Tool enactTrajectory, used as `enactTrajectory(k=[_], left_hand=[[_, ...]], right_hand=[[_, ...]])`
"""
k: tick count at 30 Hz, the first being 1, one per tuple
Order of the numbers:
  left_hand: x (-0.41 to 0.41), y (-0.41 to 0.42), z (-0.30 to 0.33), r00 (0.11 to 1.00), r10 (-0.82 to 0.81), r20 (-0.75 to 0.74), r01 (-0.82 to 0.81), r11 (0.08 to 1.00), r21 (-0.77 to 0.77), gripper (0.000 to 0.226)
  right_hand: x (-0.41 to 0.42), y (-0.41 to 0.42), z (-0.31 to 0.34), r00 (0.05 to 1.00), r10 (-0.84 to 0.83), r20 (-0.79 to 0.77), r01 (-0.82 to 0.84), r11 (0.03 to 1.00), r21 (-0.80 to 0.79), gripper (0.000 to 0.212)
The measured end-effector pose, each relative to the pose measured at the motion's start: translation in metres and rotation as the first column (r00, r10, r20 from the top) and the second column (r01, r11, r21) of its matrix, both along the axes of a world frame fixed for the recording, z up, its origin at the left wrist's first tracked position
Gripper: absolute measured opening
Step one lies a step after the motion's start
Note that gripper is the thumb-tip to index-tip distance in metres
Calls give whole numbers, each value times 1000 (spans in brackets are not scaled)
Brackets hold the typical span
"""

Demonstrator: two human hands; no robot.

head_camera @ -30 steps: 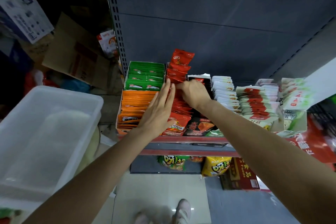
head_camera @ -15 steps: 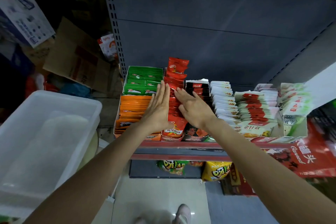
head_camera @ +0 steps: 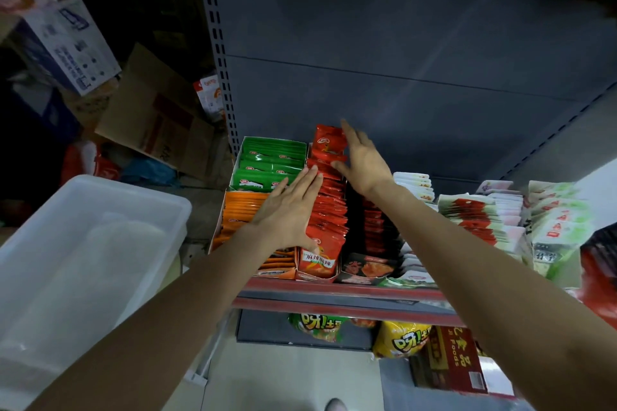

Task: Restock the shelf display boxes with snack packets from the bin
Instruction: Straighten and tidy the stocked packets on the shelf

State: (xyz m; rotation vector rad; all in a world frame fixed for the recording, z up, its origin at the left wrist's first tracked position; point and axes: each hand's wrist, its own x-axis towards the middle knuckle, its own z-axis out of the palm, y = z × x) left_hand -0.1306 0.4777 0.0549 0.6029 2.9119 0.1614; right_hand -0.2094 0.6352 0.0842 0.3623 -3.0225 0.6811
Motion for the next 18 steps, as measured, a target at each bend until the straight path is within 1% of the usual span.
enactTrajectory(k=[1, 3, 5, 10, 12, 13, 15, 16, 18], left_hand=[[-1, 0, -1, 1000, 2, -6, -2, 1000, -4, 134], [-2, 0, -1, 1000, 7, -7, -7, 1000, -3, 133], [-2, 0, -2, 1000, 12, -8, -12, 1000, 2, 133], [-2, 1, -3, 999, 18, -32, -19, 1000, -4, 133], [1, 0, -3, 998, 12, -57, -12, 1000, -13, 134], [3, 0, -3, 997, 3, -75, -5, 1000, -23, 134], [8, -1, -4, 996, -10, -84, 6, 999, -50, 133], [9, -2, -6, 996, 0, -86, -3, 999, -36, 132], [8, -2, -6, 997, 29, -72, -29, 1000, 0, 133]], right_hand=[[-5, -2, -1, 1000, -7, 3, 7, 1000, 11, 73], [-11, -3, -3, 1000, -15, -19, 17, 997, 75, 61], [-13, -3, -4, 1000, 14, -13, -12, 991, 134, 49], [-16, -6, -8, 996, 81, -45, -68, 968, 243, 37], [-18, -8, -4, 996, 82, -15, -76, 969, 237, 32], [-21, -7, 0, 993, 112, 20, -114, 970, 214, 32], [-29, -3, 11, 974, 189, 123, -203, 973, 114, 32], [-33, -2, 15, 963, 217, 162, -233, 969, 83, 33], [-37, -5, 11, 947, 247, 206, -275, 954, 122, 37]])
